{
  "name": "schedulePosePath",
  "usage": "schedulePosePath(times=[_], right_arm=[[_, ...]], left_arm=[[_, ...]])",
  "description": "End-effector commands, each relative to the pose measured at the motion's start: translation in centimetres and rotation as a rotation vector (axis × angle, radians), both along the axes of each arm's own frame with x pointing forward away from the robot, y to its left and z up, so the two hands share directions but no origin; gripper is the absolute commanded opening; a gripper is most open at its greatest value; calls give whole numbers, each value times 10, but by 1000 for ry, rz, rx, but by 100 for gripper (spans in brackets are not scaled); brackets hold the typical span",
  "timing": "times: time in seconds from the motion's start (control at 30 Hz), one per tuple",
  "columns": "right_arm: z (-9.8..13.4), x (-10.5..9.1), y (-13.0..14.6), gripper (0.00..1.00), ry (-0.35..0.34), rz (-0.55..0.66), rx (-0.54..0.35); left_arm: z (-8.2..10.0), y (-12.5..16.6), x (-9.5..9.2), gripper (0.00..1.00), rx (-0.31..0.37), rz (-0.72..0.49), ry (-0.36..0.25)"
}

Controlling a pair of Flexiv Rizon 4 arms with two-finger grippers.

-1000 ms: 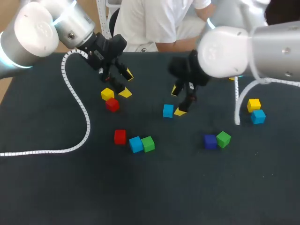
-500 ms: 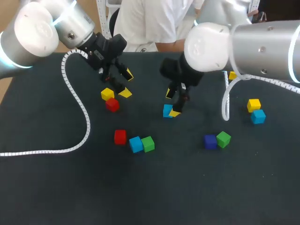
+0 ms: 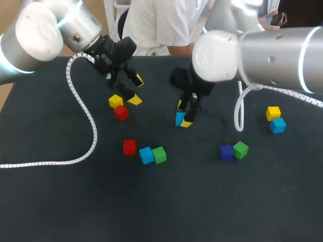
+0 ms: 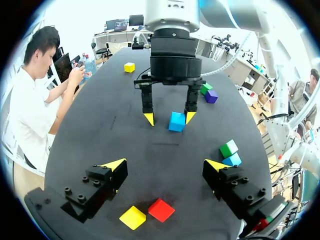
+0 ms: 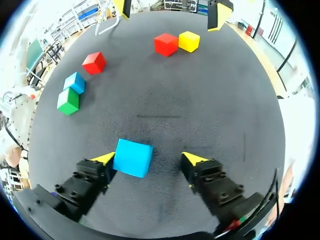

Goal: Place the blue cubes, place green cubes on the blue cubes, place the yellow cubes on the green cubes, then place the red cubes on the yellow cubes, and place purple cube on the red cubes.

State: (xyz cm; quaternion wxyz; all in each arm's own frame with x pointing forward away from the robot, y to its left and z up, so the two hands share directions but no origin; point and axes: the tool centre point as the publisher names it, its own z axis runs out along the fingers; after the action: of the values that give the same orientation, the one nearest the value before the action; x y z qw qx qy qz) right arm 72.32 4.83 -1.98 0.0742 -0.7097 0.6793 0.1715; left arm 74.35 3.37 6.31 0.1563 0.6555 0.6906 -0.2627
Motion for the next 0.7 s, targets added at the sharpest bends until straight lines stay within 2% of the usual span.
schedulePosePath(times=[0.03,0.1,0.13,0.7], right_arm=[[-2,2,1,29,-4,10,-7],[-2,2,1,7,-7,15,-11],[-2,1,1,0,-10,19,-12],[11,-13,-5,0,-35,34,-28]], left_arm=[[0,0,3,100,1,-6,4],[0,0,3,100,1,-6,4],[0,0,3,100,1,-6,4],[0,0,3,100,1,-6,4]])
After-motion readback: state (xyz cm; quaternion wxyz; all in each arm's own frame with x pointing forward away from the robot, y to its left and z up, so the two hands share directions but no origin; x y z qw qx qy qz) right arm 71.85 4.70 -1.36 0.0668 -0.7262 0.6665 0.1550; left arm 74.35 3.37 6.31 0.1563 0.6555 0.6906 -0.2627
